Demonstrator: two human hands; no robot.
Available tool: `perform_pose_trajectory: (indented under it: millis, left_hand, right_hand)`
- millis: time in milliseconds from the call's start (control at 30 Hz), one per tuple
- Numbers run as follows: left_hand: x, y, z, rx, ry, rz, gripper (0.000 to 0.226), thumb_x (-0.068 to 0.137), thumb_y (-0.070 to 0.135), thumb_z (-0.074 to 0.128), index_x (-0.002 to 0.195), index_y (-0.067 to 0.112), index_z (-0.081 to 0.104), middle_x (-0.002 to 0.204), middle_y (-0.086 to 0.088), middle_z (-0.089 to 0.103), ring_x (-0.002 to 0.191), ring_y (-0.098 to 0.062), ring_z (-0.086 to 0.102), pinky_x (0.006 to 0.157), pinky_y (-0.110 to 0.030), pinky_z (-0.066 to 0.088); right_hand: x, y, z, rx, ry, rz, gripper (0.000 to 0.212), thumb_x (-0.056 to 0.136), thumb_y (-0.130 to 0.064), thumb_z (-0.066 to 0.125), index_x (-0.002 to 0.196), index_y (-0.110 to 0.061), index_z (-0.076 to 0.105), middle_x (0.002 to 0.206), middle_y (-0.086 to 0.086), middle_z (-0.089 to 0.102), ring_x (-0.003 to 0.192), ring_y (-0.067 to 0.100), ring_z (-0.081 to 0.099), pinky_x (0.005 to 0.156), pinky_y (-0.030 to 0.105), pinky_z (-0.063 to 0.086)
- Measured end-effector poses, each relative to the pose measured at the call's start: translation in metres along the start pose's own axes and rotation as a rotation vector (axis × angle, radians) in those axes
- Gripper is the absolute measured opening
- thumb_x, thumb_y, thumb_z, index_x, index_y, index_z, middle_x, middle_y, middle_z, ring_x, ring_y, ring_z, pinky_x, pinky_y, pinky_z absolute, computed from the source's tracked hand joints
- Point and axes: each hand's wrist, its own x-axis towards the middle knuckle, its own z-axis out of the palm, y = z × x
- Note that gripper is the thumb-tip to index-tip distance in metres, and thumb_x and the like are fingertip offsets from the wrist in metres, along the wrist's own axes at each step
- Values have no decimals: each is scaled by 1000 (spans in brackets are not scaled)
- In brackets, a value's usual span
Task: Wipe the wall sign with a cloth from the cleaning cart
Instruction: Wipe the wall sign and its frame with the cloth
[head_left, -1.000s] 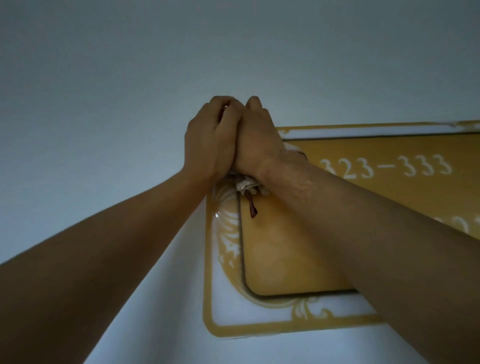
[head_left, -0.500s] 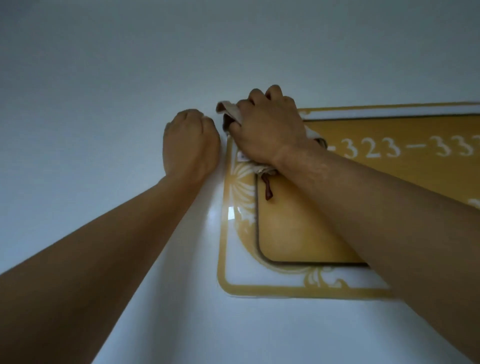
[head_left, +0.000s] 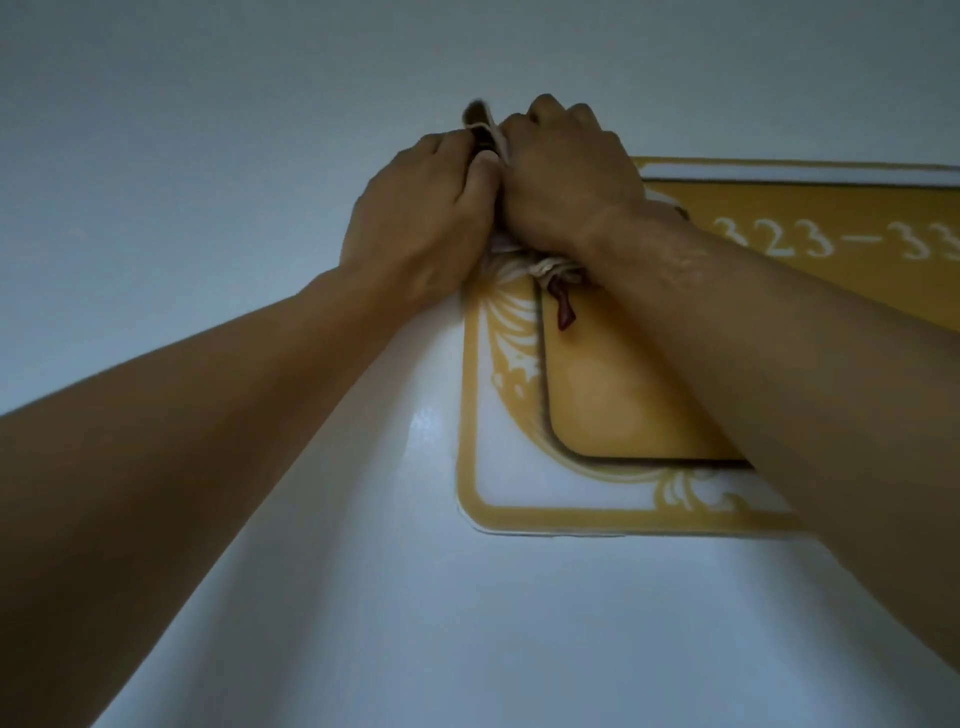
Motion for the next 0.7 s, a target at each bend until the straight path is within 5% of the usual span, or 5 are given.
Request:
perform_pose_trajectory:
  millis: [300,433,533,633,700]
  left_hand:
    - [-7,4,-1,16,-18,52,40,100,33,24,89,14,58,92,-7,67,87,-28,56,78,-42,40]
    - [-7,2,-1,20,-110,-11,37,94,35,24,102,23,58,100,1,66,92,-20,55,93,-36,35]
    - [-5,11,-3,-16,-117,-72,38,93,35,28,102,26,64,97,4,66,90,-15,54,90,-37,37]
    - [2,35,4,-34,-130,-130,37,96,37,28,90,30,63,96,4,64,100,-17,52,85,-35,37]
    - [5,54,16,53,-161,-162,41,99,42,26,102,31,65,116,-1,63,119,-25,48,97,-41,38]
  right_hand:
    - [-1,6,2,39,-1,-24,45,100,-40,36,131,-14,56,132,9,51,121,33,44,93,46,39]
    - [-1,7,-2,82,-2,-28,45,100,-41,35,129,-15,58,131,6,52,119,29,44,91,43,38]
    - [-2,17,-7,90,-19,-55,40,99,-36,38,128,-16,57,132,5,51,121,28,42,93,42,38]
    - [-4,34,-15,91,-34,-58,39,99,-34,38,127,-15,57,132,5,51,122,28,41,94,41,37]
    - [-10,49,-18,80,-32,-59,36,98,-32,40,125,-16,57,129,5,51,121,28,42,94,41,38]
